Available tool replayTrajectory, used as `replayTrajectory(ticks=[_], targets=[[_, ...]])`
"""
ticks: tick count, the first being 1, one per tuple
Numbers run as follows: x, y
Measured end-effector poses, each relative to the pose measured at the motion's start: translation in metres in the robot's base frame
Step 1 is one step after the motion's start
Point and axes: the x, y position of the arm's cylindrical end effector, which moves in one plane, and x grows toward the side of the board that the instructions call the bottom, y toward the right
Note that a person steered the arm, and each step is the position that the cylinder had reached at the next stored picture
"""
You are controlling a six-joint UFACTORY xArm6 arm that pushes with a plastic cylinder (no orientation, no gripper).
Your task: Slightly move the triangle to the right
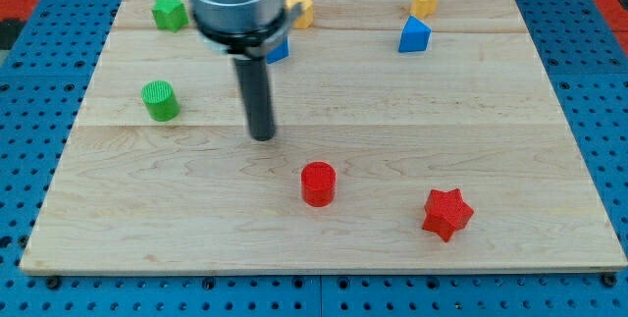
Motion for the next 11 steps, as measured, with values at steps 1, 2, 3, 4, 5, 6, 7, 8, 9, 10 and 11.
replayTrajectory(ticks=[1, 2, 3, 4, 5, 6, 7, 8, 9, 10, 11], targets=[[-0.017, 0.019], [-0.017, 0.020], [-0.031, 0.023], [-0.070, 0.033], [-0.107, 0.058], [-0.144, 0.076], [-0.199, 0.140], [-0.178, 0.158], [-0.130, 0.147], [-0.124, 0.149], [-0.167, 0.145]])
